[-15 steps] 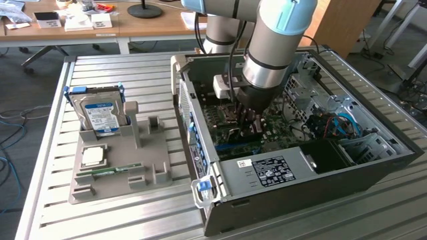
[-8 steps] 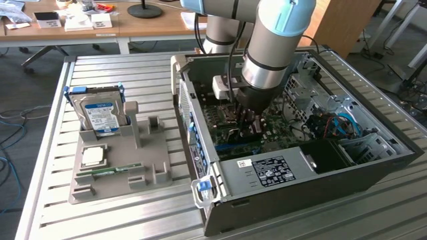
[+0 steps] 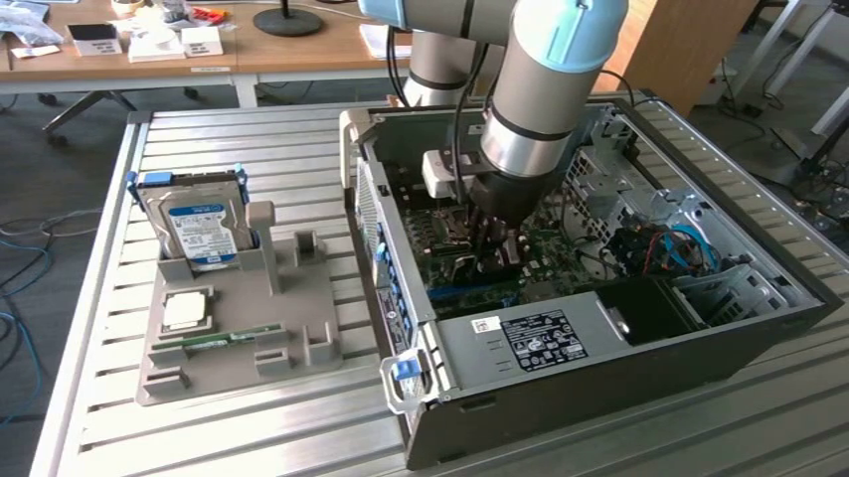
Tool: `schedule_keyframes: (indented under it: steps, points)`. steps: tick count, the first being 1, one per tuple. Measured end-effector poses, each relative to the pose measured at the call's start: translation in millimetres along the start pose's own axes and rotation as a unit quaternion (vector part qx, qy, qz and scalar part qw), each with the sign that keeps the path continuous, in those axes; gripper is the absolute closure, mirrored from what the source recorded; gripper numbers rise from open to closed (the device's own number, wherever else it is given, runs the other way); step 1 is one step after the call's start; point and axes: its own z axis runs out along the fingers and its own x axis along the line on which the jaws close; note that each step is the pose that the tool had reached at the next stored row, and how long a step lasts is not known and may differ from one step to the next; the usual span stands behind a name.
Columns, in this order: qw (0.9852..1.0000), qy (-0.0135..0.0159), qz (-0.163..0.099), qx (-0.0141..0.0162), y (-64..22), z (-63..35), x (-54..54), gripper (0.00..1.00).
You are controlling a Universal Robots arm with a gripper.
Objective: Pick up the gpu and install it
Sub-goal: 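Insert the gpu into the slot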
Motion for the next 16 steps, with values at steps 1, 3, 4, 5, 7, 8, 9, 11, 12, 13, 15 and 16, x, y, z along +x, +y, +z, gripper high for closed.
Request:
schedule_keyframes:
  steps: [1, 3, 4, 5, 7, 8, 9, 11, 12, 13, 15, 16]
  points:
    - [1.0, 0.0, 0.0, 0.0, 0.0, 0.0, 0.1, 0.73]
    - [1.0, 0.0, -0.001, -0.0001, -0.2, 0.0, 0.2, 0.73]
    - [1.0, -0.0001, -0.002, -0.0001, -0.1, 0.0, 0.3, 0.73]
    - [1.0, -0.0001, -0.002, -0.0001, -0.1, -0.1, 0.3, 0.73]
    - [1.0, -0.0006, -0.004, -0.0002, -0.1, -0.1, 0.3, 0.73]
    - [1.0, -0.001, -0.005, -0.0002, -0.1, 0.0, 0.3, 0.73]
    - [1.0, -0.0012, -0.006, -0.0003, -0.1, 0.0, 0.3, 0.73]
    - [1.0, -0.0013, -0.008, -0.0003, -0.2, 0.0, 0.2, 0.73]
    - [1.0, -0.0012, -0.008, -0.0003, -0.2, 0.0, 0.3, 0.73]
    - [1.0, -0.0013, -0.008, -0.0003, -0.2, 0.0, 0.2, 0.73]
    - [1.0, -0.0012, -0.008, -0.0004, -0.2, -0.1, 0.2, 0.73]
    - [1.0, -0.0012, -0.008, -0.0004, -0.2, -0.1, 0.3, 0.73]
